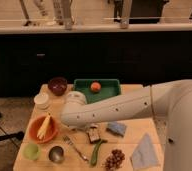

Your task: Wipe table surface with brush

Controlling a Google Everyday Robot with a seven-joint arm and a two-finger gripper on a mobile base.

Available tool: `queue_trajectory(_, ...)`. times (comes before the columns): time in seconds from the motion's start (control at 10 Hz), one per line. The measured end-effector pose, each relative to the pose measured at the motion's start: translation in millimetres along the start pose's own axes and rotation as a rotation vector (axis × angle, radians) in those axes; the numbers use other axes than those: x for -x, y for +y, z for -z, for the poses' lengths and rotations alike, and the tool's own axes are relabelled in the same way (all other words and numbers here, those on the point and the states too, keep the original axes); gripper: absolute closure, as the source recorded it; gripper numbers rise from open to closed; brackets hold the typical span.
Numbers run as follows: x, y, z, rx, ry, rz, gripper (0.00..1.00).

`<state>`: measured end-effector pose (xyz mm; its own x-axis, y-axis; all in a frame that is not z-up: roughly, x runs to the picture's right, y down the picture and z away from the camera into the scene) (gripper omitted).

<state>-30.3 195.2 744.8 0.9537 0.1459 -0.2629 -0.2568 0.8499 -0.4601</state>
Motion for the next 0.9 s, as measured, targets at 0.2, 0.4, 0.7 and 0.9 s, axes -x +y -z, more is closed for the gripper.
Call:
queue_trajectory(0.2, 1.8, -13.8, 2.3, -0.012, 0.004, -0.007, 1.00)
queue_trajectory(0.4, 16.7, -28.3, 5.7, -0.023, -0.005, 0.001, 1.00)
queue_trajectory(0.7, 50.6, -17.0, 10.8, -0.029, -0.031, 0.059, 1.00)
queue_trajectory(0.9, 64.1, 4.0, 10.5, -0.022, -0.041, 0.108, 1.00)
